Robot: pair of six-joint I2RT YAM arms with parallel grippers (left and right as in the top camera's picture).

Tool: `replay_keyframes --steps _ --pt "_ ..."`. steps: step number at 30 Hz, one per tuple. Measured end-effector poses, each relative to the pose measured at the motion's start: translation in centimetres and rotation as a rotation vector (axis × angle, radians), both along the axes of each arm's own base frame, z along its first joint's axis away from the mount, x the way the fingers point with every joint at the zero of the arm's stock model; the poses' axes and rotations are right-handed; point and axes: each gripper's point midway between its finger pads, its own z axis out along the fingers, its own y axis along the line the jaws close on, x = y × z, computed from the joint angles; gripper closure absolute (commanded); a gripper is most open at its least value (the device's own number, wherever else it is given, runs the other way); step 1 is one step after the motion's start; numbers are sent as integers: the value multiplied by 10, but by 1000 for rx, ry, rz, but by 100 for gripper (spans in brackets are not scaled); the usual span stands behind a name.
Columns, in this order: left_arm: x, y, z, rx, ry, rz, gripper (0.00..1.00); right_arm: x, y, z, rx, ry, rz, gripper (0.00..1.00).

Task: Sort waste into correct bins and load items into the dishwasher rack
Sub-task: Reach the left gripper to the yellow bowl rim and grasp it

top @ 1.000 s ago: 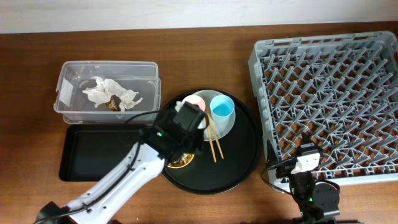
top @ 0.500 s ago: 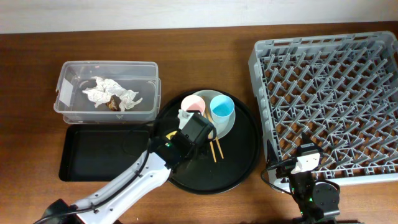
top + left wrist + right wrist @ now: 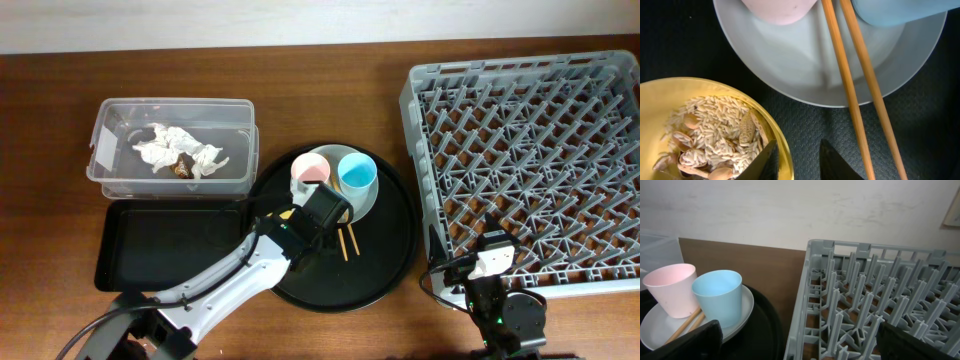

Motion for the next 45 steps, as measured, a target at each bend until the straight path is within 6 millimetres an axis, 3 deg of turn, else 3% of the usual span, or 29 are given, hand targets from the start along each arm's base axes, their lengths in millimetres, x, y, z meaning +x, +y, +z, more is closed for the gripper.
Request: replay_keyframes --steps 2,10,16,21,24,28,39,45 --pt "-5 2 -2 10 22 -3 79 0 0 0 0 0 0 1" --pt "-30 19 -13 81 133 -12 79 0 0 0 0 0 0 1" --pt "-36 29 -16 134 154 -41 79 0 0 0 0 0 0 1" --pt "-46 43 -13 217 192 -53 78 0 0 0 -1 0 0 1" --pt "-49 51 -9 255 210 -51 70 0 0 0 0 0 0 1" --pt "-42 51 0 254 163 -43 67 0 0 0 0 0 0 1" --pt "-5 22 22 126 -9 -26 64 0 0 0 0 0 0 1" --pt "0 22 9 147 -4 8 66 0 0 0 0 0 0 1"
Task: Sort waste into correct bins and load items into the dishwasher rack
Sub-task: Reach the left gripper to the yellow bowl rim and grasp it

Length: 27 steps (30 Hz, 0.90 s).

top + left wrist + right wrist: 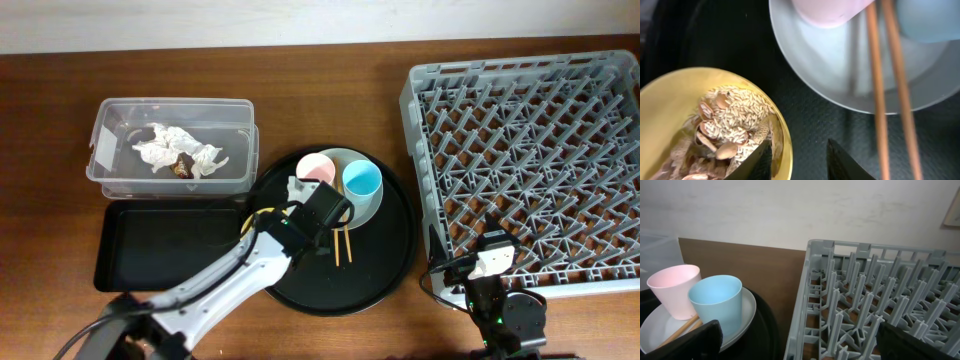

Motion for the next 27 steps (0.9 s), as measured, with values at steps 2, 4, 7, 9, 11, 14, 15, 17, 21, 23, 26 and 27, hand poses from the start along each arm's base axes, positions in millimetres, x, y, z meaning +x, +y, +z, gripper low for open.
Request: replay_keyframes --steps 2,4,7,9,11,14,15,17,21,23,26,27 --pt "-1 1 -11 22 25 3 76 0 0 0 0 0 0 1" --pt "-3 3 -19 38 46 9 83 0 0 0 -1 0 0 1" --pt "-4 4 -25 50 58 10 83 0 0 0 -1 0 0 1" --pt "-3 3 -25 47 54 10 83 0 0 0 0 0 0 1" --pt "-1 2 -24 42 47 10 85 0 0 0 0 0 0 1" --pt "-1 2 -24 42 45 12 92 0 0 0 0 0 0 1" --pt "-1 2 -24 42 46 14 95 0 0 0 0 0 0 1" --pt "-1 2 -24 43 46 14 100 0 0 0 -1 0 0 1" --pt "-1 4 -24 53 41 16 100 0 0 0 0 0 0 1" --pt "0 4 -23 53 37 17 100 0 0 0 0 0 0 2" --pt "2 3 -17 56 36 18 100 0 0 0 0 0 0 1" --pt "3 2 -14 55 35 19 100 0 0 0 0 0 0 1"
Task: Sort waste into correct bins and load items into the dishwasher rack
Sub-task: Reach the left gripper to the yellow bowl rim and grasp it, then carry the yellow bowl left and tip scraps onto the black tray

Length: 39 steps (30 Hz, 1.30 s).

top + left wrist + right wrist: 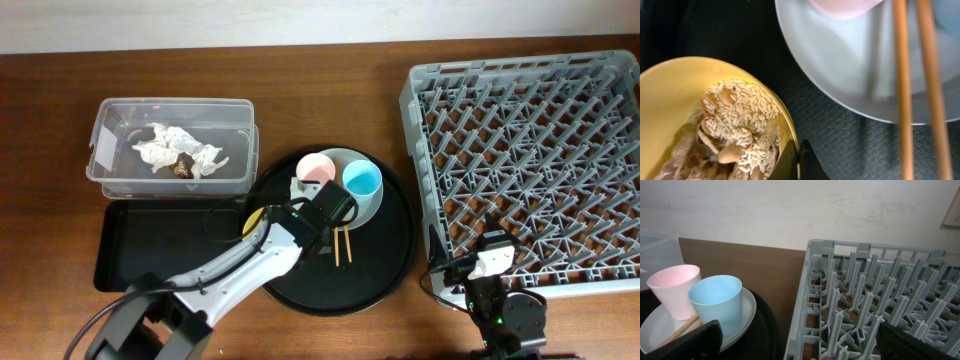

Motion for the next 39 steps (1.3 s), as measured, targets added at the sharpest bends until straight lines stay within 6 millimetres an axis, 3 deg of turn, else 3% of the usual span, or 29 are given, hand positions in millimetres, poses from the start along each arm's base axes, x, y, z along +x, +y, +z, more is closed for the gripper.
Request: replay_keyframes --steps 5,10,13,17,22,29,35,39 --pt "7 -8 38 -46 -49 -27 100 0 0 0 0 0 0 2" --pt "10 -10 106 -99 -124 -58 100 0 0 0 0 0 0 1" --pt "7 5 132 -100 -123 -44 100 0 0 0 1 0 0 1" --pt "15 41 157 -140 -136 46 100 0 0 0 0 0 0 1" --pt "23 90 181 -262 -150 139 100 0 0 0 0 0 0 1" --pt "23 150 189 -414 -121 210 100 0 0 0 0 0 0 1" --pt "21 186 203 -598 -156 220 100 0 0 0 0 0 0 1" --pt "15 196 204 -693 -179 198 100 0 0 0 0 0 0 1"
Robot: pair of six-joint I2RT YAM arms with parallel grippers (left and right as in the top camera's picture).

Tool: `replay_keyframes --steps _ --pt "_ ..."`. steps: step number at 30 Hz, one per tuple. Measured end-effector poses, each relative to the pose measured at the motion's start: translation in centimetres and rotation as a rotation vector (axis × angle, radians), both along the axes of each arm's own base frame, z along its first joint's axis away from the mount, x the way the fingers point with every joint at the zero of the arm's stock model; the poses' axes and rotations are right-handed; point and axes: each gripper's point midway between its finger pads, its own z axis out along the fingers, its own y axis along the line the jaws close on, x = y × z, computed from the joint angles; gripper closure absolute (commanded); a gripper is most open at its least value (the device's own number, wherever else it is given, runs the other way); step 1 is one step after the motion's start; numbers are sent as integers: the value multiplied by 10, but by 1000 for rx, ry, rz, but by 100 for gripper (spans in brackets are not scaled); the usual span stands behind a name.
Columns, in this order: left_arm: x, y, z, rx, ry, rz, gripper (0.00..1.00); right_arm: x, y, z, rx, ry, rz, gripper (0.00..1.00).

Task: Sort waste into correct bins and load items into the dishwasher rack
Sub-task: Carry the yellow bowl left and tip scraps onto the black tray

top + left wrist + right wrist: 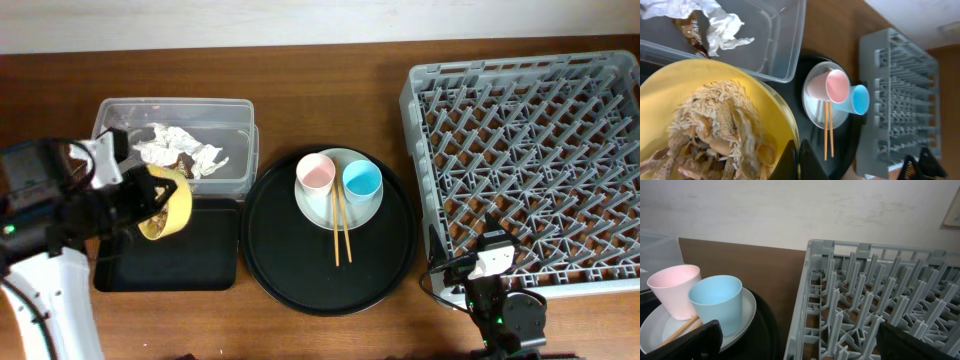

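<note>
A yellow bowl (166, 207) of rice and shells (715, 125) hangs tilted over the black rectangular tray (200, 262), beside the clear bin (225, 110). My left gripper (138, 196) is shut on the bowl's rim (797, 161). On the round black tray (390, 260) a white plate (365, 207) carries a pink cup (315, 172), a blue cup (360, 180) and two chopsticks (338, 230). My right gripper (797, 347) stands open at the rack's front left corner, with nothing between its fingers. The grey dishwasher rack (530, 160) has nothing loaded in it.
The clear bin holds crumpled tissue (175, 150) and a brown scrap. The rack fills the right side of the table. The right wrist view shows the cups (717, 300) to the left and the rack wall (812, 295) close ahead.
My left gripper, then shut on the bowl's rim on the round tray, now holds the bowl lifted far to the left over the rectangular tray. The right arm has not moved.
My left gripper stood open over the bowl's rim on the round tray, next to the plate. It stayed open astride the rim, then was shut on it. Now the bowl is off the round tray and held near the clear bin.
</note>
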Motion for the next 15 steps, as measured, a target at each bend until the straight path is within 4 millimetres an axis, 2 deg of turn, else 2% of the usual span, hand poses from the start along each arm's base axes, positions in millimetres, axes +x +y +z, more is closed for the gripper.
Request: replay_keyframes --steps 3,15 --pt "-6 4 -12 -60 -1 -6 100 0 0 0 0 0 0 1" --pt "-21 26 -64 -419 -217 48 100 0 0 0 0 0 0 1"
